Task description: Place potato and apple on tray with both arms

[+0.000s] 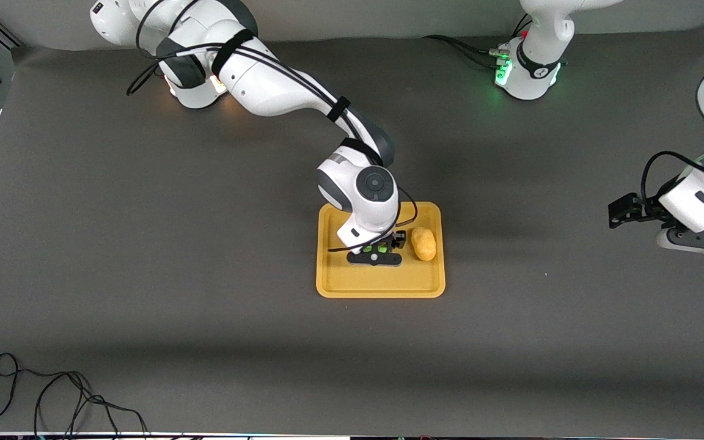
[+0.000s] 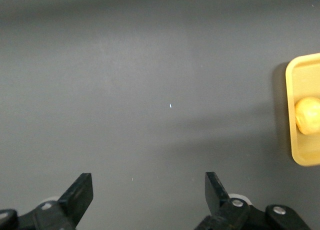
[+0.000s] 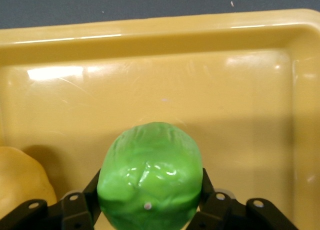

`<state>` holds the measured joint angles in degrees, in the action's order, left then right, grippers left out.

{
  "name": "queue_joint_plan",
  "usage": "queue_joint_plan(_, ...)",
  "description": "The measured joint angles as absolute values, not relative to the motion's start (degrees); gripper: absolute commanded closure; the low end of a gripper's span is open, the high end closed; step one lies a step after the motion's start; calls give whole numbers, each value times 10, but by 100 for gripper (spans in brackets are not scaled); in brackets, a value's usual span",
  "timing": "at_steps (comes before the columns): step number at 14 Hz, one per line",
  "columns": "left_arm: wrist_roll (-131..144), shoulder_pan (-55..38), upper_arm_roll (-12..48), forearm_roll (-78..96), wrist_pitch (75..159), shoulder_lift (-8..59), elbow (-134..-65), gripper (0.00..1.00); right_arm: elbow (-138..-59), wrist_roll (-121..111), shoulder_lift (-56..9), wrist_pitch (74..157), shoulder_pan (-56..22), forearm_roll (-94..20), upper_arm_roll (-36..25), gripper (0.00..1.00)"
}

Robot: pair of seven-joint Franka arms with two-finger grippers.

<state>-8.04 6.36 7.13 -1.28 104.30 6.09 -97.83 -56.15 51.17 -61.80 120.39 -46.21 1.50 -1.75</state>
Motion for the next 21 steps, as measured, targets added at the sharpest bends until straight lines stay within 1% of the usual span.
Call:
queue_joint_plan(1,-80,64,71,-13,1021,61,-966,0,-562,512,-620,1204,-462,15,-17,15)
queue_joint_plan(3,-80,64,71,-13,1008,61,-955,0,-561,512,-622,1204,-461,15,-18,15)
queue_joint_plan(5,-80,64,72,-13,1009,61,-955,0,-561,512,-622,1204,-461,15,-18,0)
queue_joint_plan(8,-80,64,72,-13,1017,61,-954,0,-553,513,-620,1202,-460,15,-18,0)
queue_joint_plan(10,-80,64,72,-13,1020,61,-953,0,-536,519,-602,1171,-460,15,-19,0)
queue_joint_plan(12,-80,63,72,-13,1021,61,-953,0,-523,520,-561,1121,-459,15,-21,0)
queue_joint_plan(14,-80,63,73,-13,1021,61,-954,0,-518,520,-508,1070,-454,16,-25,0)
queue_joint_plan(17,-80,64,72,-13,1020,62,-954,0,-519,487,-432,990,-435,18,-48,0)
queue_joint_plan(19,-80,64,72,-13,1020,62,-955,0,-543,404,-381,943,-425,19,-80,0)
queue_joint_plan(21,-80,64,72,-13,1020,62,-955,0,-597,330,-321,932,-420,19,-113,0)
